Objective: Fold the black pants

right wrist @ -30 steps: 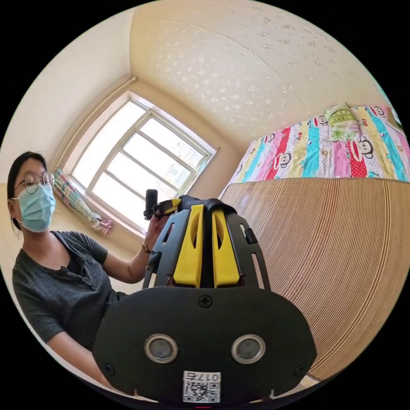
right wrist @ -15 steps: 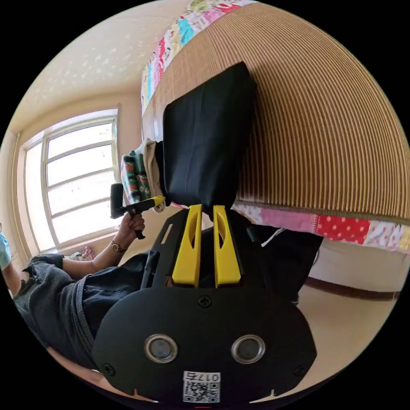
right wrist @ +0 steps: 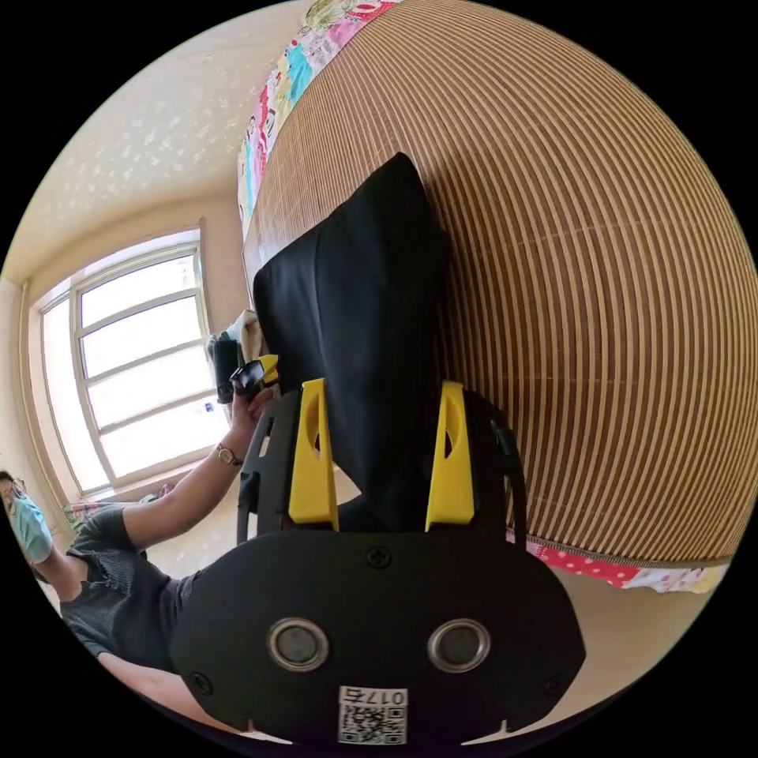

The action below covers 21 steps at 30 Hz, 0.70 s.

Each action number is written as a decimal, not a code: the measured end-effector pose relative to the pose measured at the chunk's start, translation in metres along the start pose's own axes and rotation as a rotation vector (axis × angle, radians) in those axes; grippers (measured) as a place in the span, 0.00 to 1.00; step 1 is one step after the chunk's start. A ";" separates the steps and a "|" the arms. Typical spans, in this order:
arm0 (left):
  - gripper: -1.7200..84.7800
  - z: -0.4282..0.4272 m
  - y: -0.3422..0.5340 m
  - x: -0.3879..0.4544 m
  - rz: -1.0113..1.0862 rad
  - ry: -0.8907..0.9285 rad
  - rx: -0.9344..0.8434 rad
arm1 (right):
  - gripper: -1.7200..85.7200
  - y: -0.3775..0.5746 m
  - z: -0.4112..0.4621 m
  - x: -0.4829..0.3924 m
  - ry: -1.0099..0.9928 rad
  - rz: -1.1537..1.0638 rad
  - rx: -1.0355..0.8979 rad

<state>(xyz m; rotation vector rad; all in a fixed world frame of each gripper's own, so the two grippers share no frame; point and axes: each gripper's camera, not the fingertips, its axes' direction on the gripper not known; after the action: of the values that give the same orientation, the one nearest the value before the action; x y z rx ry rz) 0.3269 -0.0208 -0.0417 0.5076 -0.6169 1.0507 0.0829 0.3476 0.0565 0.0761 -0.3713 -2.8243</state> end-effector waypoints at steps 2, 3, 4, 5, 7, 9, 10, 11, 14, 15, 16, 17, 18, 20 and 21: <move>0.27 0.017 -0.018 -0.009 0.019 -0.033 -0.062 | 0.22 -0.016 0.030 -0.008 -0.062 -0.003 -0.094; 0.25 0.019 -0.024 -0.013 0.026 -0.081 -0.059 | 0.22 -0.019 0.040 -0.011 -0.087 0.002 -0.126; 0.23 0.020 -0.025 -0.016 0.019 -0.097 -0.060 | 0.21 -0.019 0.050 -0.017 -0.099 0.014 -0.131; 0.22 0.019 -0.025 -0.020 0.002 -0.089 -0.042 | 0.20 -0.015 0.053 -0.024 -0.088 0.017 -0.116; 0.19 0.029 -0.024 -0.025 -0.024 -0.012 -0.080 | 0.18 -0.006 0.055 -0.028 -0.131 0.046 -0.112; 0.16 0.038 -0.013 -0.025 -0.004 -0.058 -0.087 | 0.17 0.010 0.056 -0.031 -0.199 0.056 -0.124; 0.15 0.040 -0.010 -0.026 -0.003 -0.057 -0.095 | 0.16 0.025 0.053 -0.036 -0.211 0.054 -0.127; 0.14 0.044 -0.003 -0.029 -0.010 -0.032 -0.123 | 0.15 0.041 0.050 -0.040 -0.222 0.049 -0.136; 0.13 0.054 0.018 -0.023 0.020 0.012 -0.209 | 0.14 0.086 0.035 -0.047 -0.281 0.038 -0.167; 0.13 0.057 0.027 -0.014 0.033 0.011 -0.232 | 0.13 0.094 0.030 -0.049 -0.293 0.034 -0.171; 0.13 0.059 0.032 -0.007 0.041 0.009 -0.240 | 0.13 0.111 0.018 -0.051 -0.316 0.025 -0.175; 0.13 0.063 0.041 0.008 0.058 0.004 -0.252 | 0.13 0.126 0.003 -0.053 -0.333 0.018 -0.171; 0.13 0.069 0.046 0.024 0.077 0.000 -0.258 | 0.12 0.133 -0.006 -0.053 -0.338 0.014 -0.165; 0.13 0.082 0.050 0.052 0.085 0.000 -0.253 | 0.12 0.155 -0.050 -0.049 -0.335 0.003 -0.122; 0.13 0.096 0.048 0.073 0.095 -0.005 -0.250 | 0.12 0.159 -0.062 -0.047 -0.328 -0.001 -0.110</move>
<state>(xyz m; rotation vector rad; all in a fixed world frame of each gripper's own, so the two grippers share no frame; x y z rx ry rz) 0.2883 -0.0170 0.0818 0.2641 -0.7709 1.0447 0.1781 0.1990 0.0386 -0.4144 -0.2837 -2.8512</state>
